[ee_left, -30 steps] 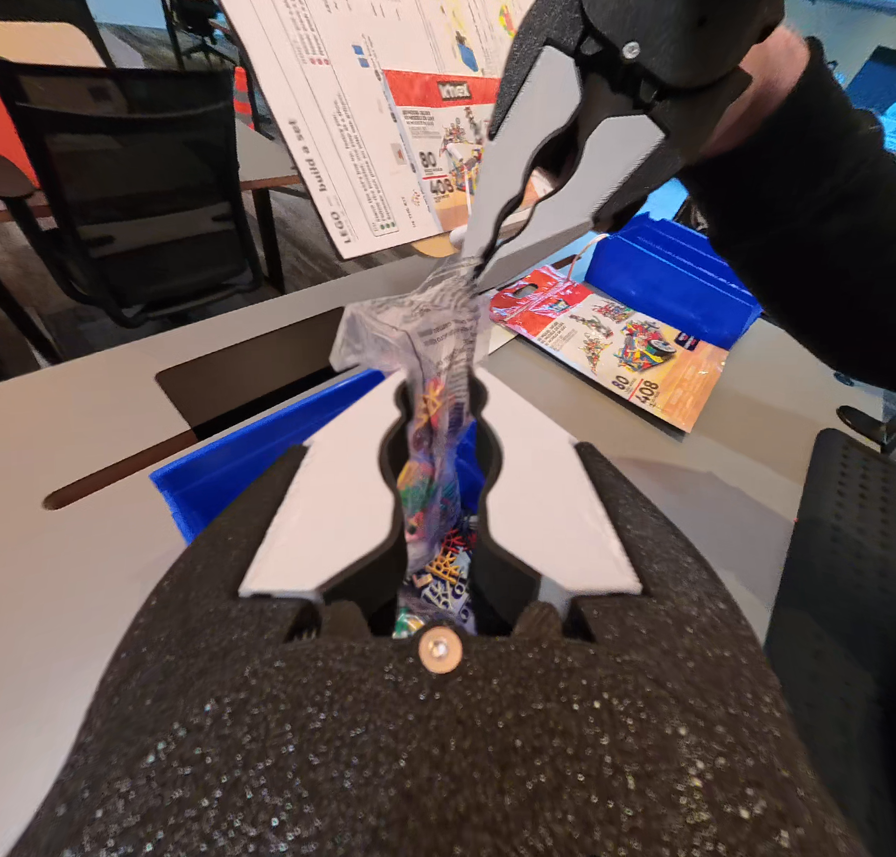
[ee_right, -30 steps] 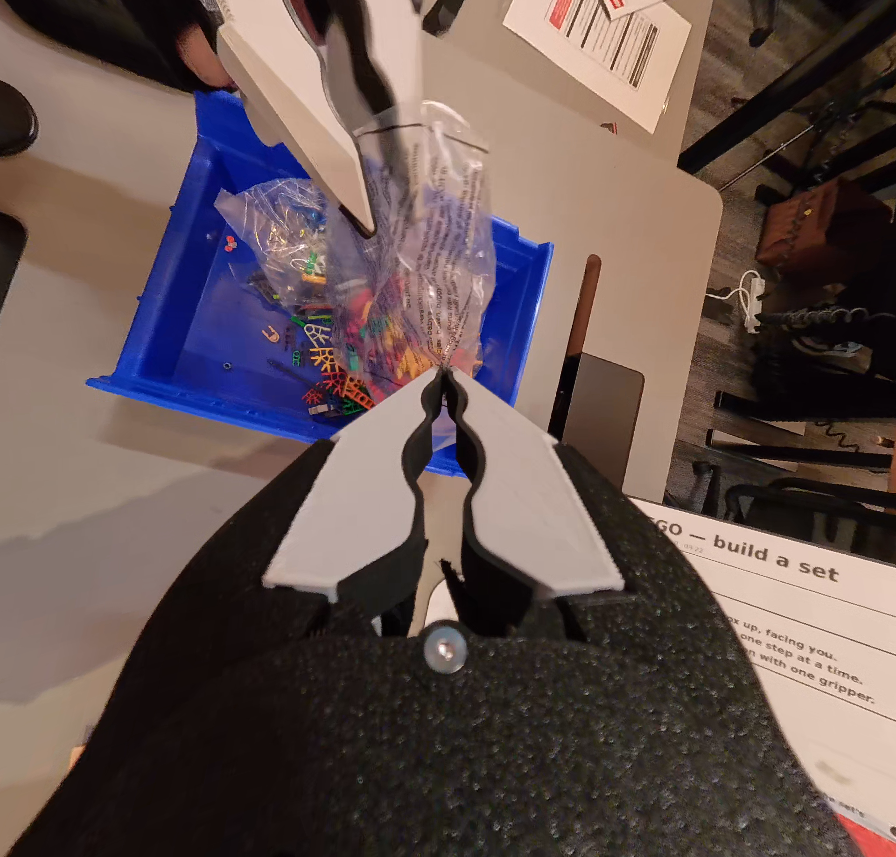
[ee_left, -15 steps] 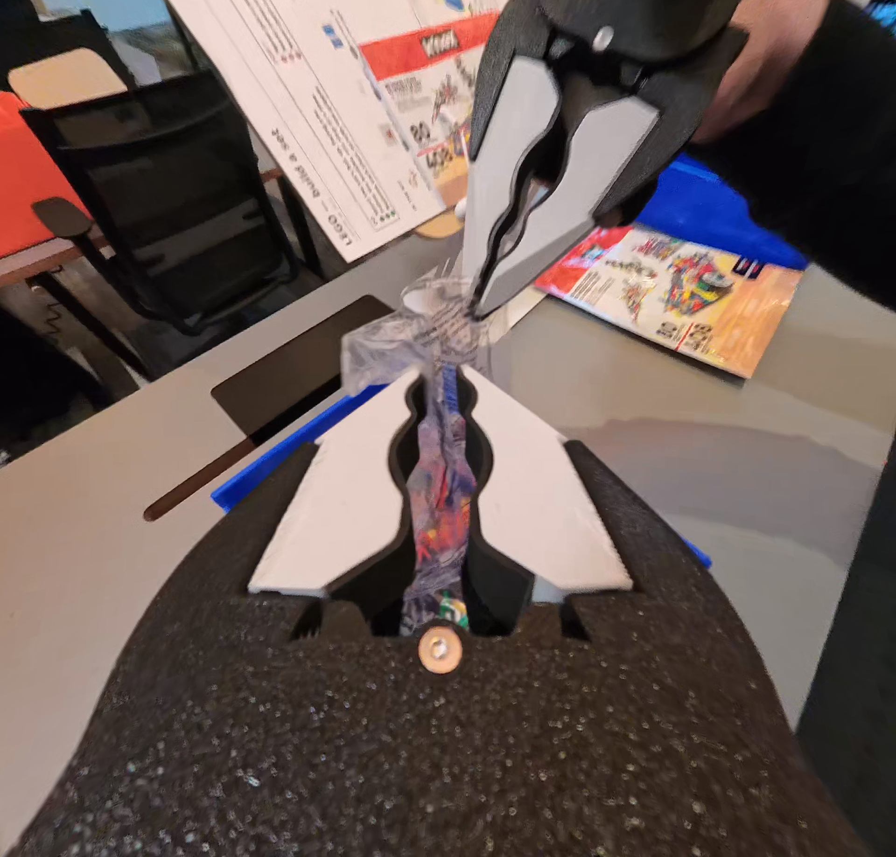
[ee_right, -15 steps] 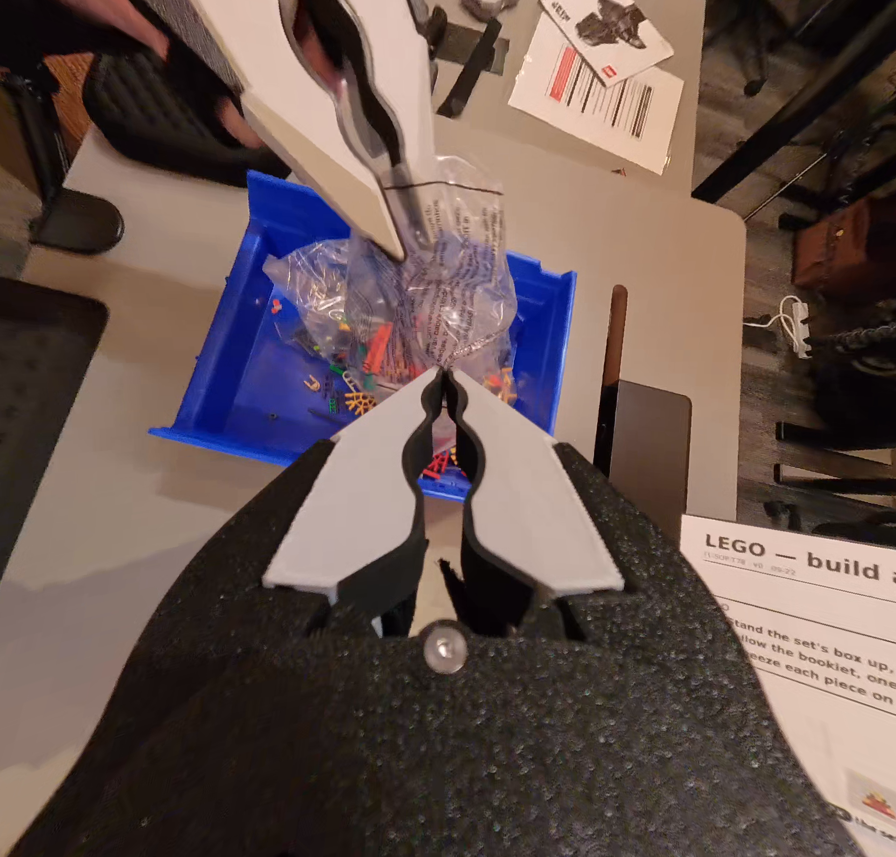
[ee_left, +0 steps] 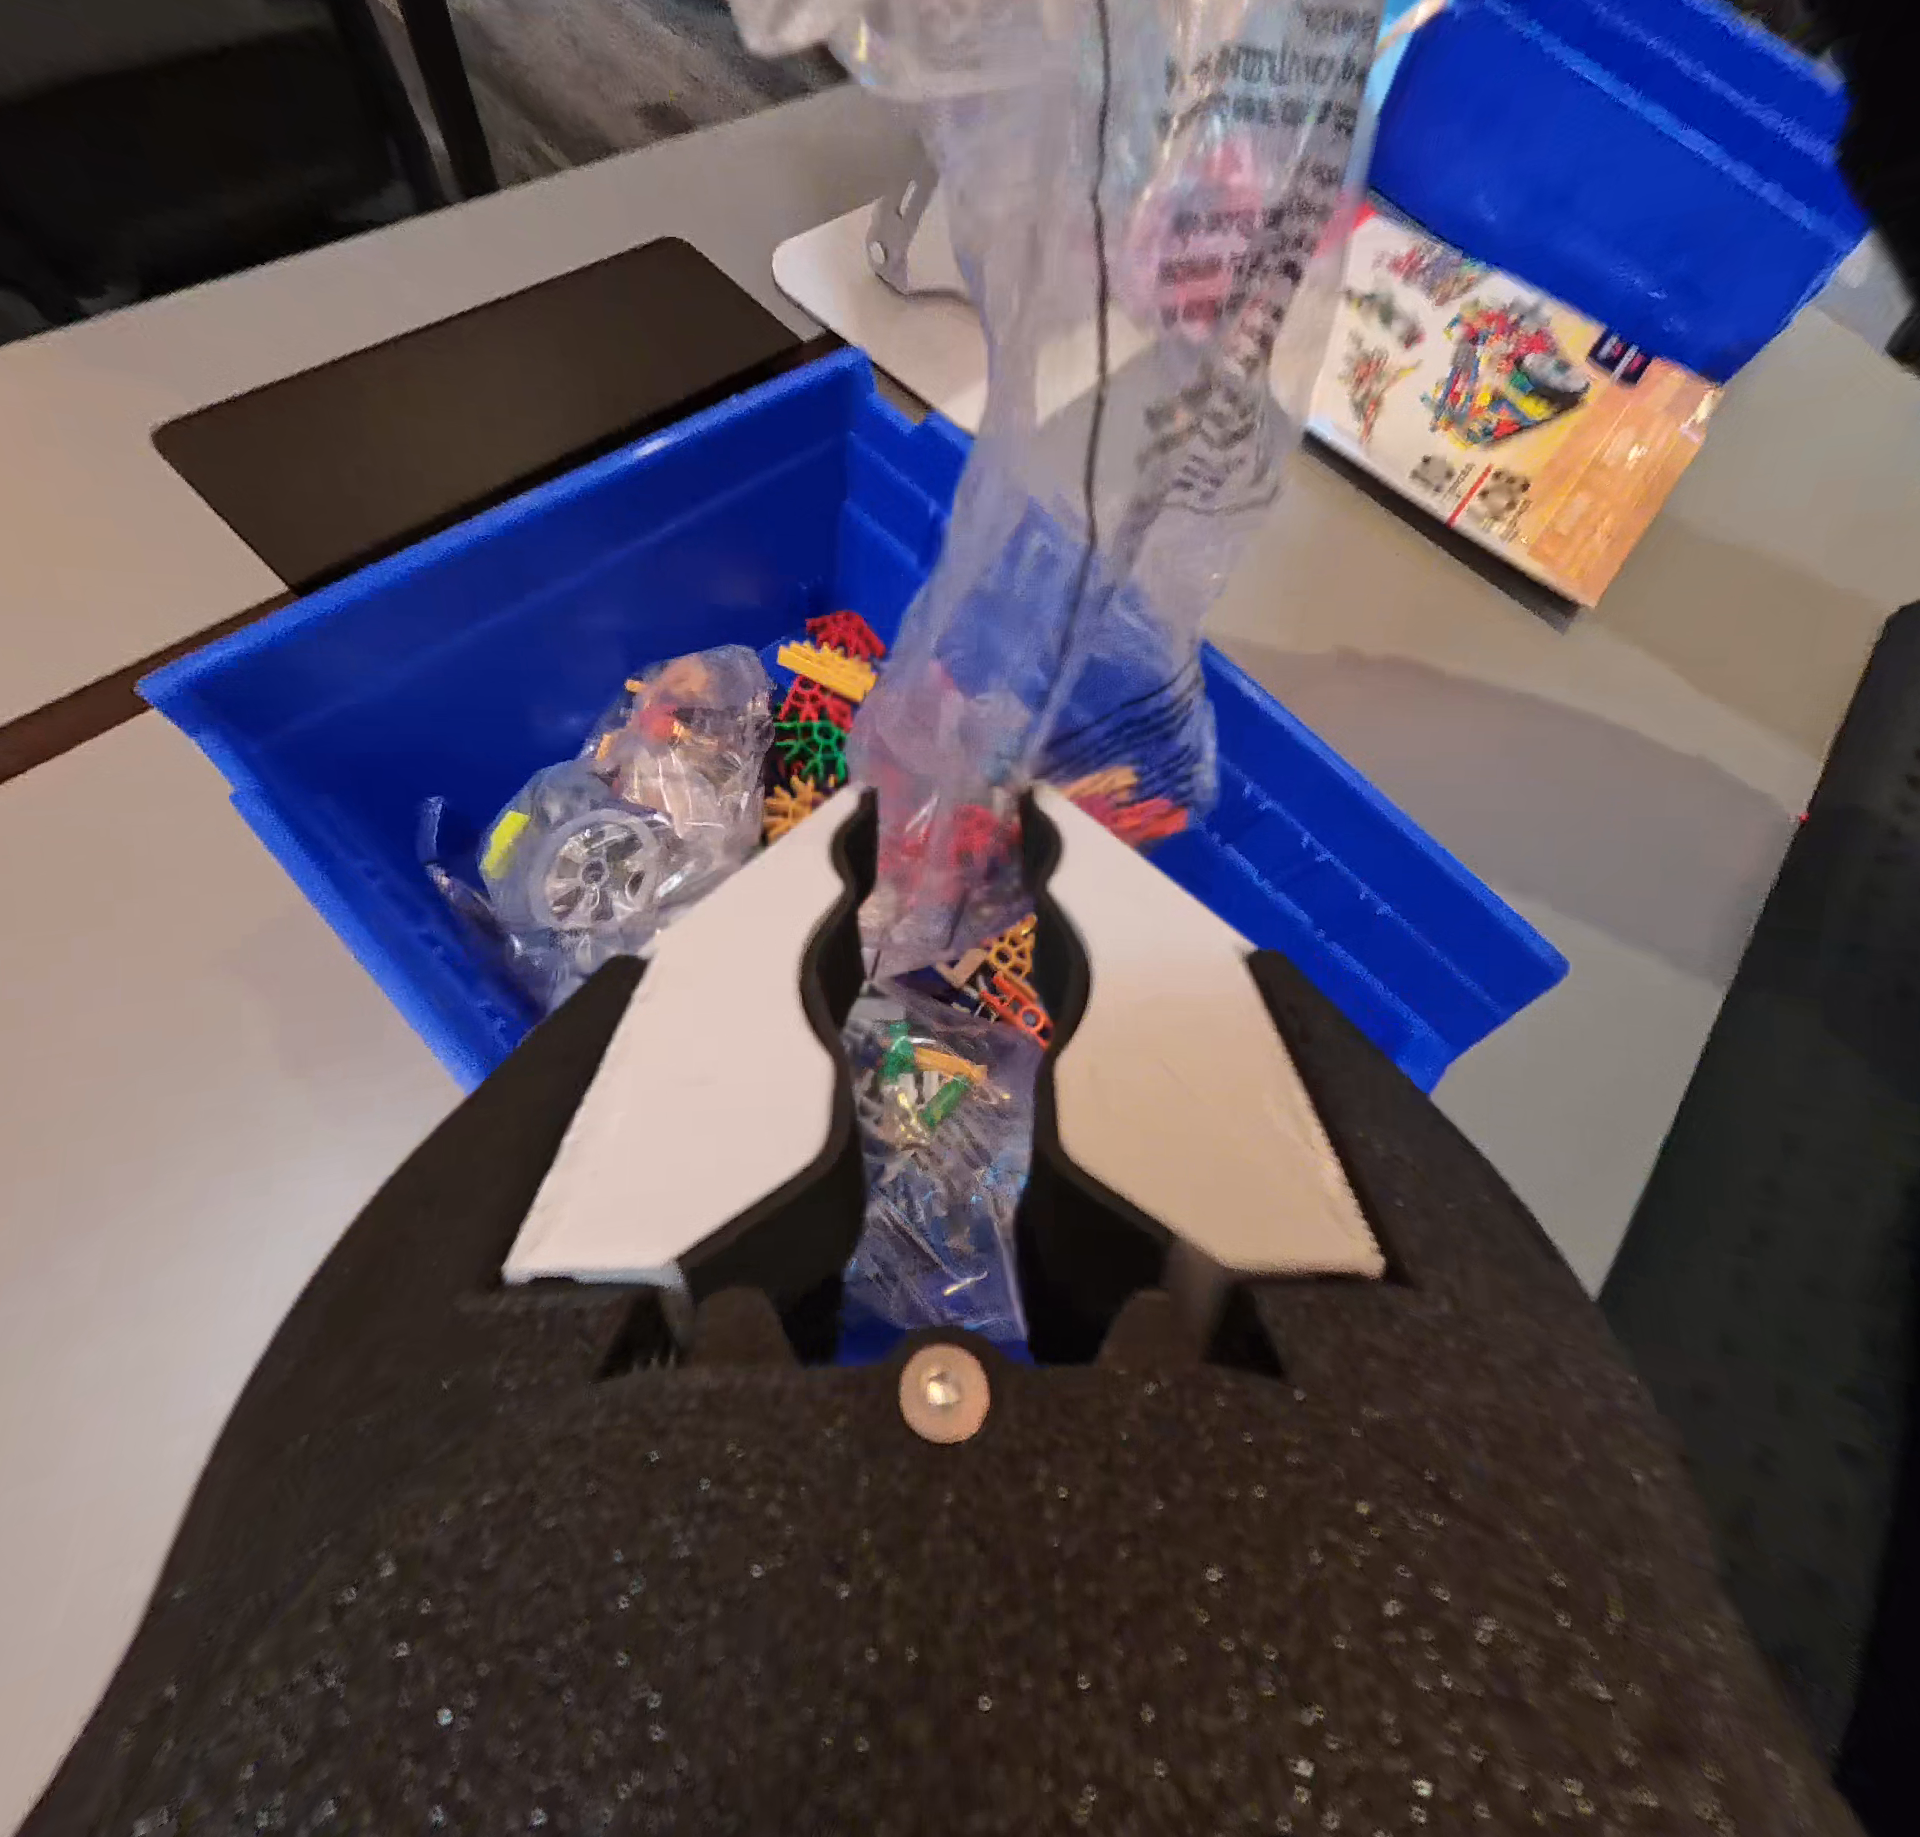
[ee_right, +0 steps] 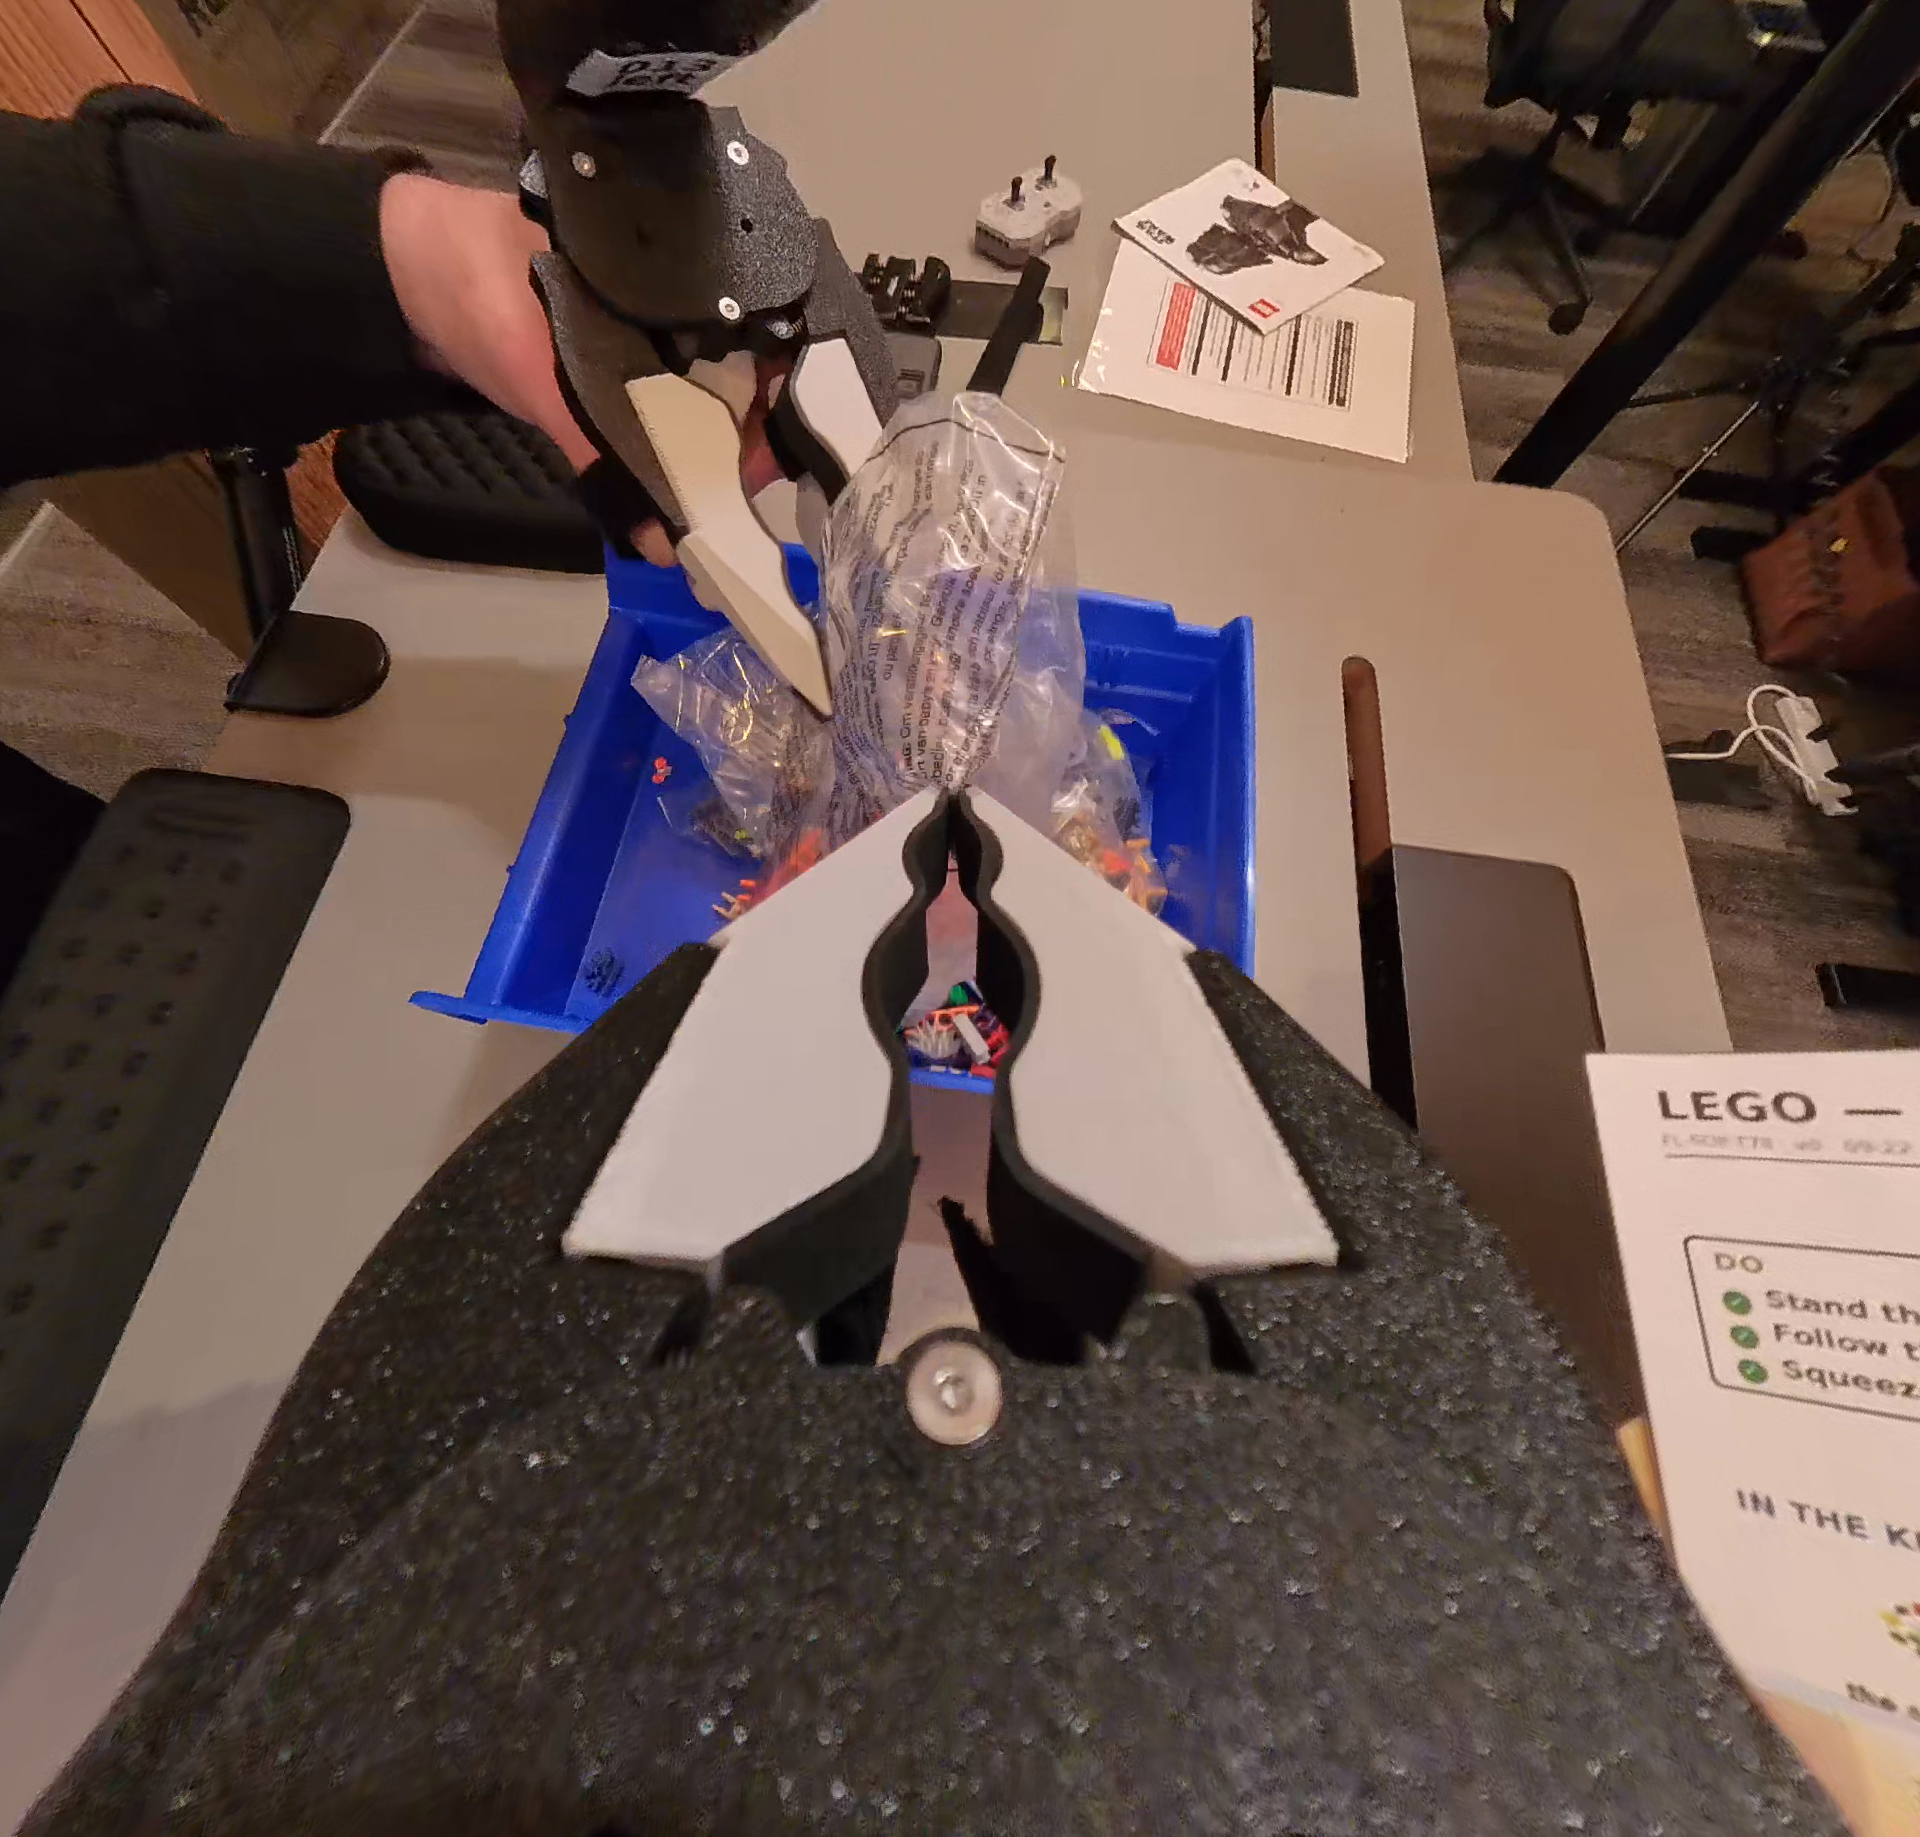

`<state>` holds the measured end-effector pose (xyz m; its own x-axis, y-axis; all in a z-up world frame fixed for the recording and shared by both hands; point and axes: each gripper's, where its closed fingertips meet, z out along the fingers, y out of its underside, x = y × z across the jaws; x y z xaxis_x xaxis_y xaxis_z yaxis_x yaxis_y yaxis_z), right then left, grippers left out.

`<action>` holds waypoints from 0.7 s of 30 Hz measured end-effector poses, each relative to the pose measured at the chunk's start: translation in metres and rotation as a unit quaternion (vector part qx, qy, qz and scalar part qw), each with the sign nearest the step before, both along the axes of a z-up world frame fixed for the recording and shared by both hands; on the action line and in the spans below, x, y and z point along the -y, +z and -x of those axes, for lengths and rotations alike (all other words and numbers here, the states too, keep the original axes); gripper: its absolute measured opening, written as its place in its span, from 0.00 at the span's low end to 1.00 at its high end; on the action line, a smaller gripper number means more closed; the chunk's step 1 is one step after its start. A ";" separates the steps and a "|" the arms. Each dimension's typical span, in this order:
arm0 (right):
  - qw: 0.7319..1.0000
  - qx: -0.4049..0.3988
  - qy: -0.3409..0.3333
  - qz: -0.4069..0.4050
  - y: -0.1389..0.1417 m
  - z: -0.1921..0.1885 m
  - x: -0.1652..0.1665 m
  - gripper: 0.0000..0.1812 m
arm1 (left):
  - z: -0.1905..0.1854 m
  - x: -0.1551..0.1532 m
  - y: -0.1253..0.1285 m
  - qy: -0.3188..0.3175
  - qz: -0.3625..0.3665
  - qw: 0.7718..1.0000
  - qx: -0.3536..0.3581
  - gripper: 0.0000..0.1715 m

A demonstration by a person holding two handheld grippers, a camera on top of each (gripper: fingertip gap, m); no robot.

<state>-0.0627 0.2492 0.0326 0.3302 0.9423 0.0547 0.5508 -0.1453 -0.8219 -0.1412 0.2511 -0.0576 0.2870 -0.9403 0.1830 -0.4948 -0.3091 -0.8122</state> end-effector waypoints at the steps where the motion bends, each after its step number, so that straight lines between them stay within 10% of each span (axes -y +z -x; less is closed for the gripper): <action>1: 1.000 0.001 -0.005 0.000 -0.003 -0.003 0.000 0.00 | 0.001 -0.002 -0.003 0.001 -0.010 1.000 -0.013 0.08; 9: 0.999 -0.023 -0.044 0.019 -0.020 -0.032 0.008 0.00 | 0.000 -0.018 0.027 0.016 -0.110 0.993 -0.043 0.16; 16: 0.992 -0.097 -0.057 0.052 -0.035 -0.049 0.024 0.00 | -0.006 -0.016 -0.039 -0.024 -0.069 0.989 -0.131 0.22; 21: 0.992 -0.091 -0.065 0.066 -0.052 -0.062 0.035 0.00 | -0.019 -0.029 -0.031 -0.035 -0.100 0.985 -0.134 0.33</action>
